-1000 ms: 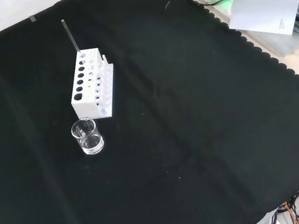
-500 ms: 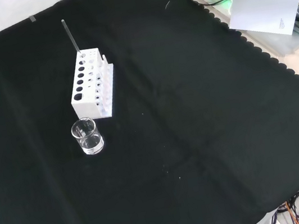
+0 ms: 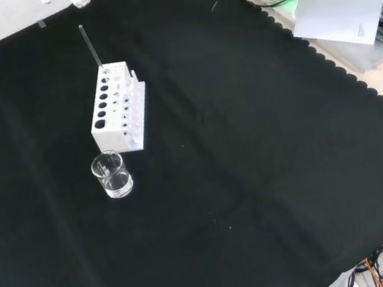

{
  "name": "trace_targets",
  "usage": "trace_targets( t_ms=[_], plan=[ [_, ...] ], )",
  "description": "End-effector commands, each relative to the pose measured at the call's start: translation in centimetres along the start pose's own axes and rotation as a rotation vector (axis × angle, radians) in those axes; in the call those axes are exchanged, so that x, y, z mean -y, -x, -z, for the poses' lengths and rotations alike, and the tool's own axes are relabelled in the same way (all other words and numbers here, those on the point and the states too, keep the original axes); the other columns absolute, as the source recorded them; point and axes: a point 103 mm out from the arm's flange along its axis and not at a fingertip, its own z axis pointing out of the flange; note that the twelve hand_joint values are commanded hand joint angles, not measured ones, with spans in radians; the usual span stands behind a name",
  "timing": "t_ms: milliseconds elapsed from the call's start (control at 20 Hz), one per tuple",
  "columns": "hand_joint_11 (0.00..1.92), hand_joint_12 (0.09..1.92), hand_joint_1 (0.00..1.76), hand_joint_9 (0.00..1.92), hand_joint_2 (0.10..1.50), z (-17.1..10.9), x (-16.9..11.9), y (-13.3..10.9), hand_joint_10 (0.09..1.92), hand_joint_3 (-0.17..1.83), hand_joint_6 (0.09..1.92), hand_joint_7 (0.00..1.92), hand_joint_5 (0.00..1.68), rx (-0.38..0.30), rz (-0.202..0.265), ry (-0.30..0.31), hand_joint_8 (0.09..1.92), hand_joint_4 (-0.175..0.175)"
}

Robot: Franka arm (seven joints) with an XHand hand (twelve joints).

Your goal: Take the glass rod from the white test tube rack.

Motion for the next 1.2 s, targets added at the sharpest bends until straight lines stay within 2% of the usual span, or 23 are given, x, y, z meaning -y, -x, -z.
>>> trace_targets(
  t_ms=[50,350,950,1200],
  plan=[
    [1.05,1.32,0.72,1.08,0.88,-0.6,0.1,0.1,1.25,0.53,1.05,0.77,0.39,-0.006,0.003,-0.002,1.13,-0.175],
    [1.13,1.33,0.72,1.13,0.87,-1.7,-0.1,-0.2,1.29,0.54,1.06,0.81,0.42,0.015,-0.004,-0.015,1.13,-0.175],
    [1.23,1.36,0.72,1.22,0.87,-3.1,-0.1,0.0,1.31,0.54,1.07,0.86,0.44,-0.006,0.017,-0.017,1.14,-0.175],
    [1.29,1.35,0.72,1.24,0.87,-4.7,0.2,0.2,1.3,0.55,1.08,0.88,0.45,0.0,0.014,-0.025,1.14,-0.175]
  ],
)
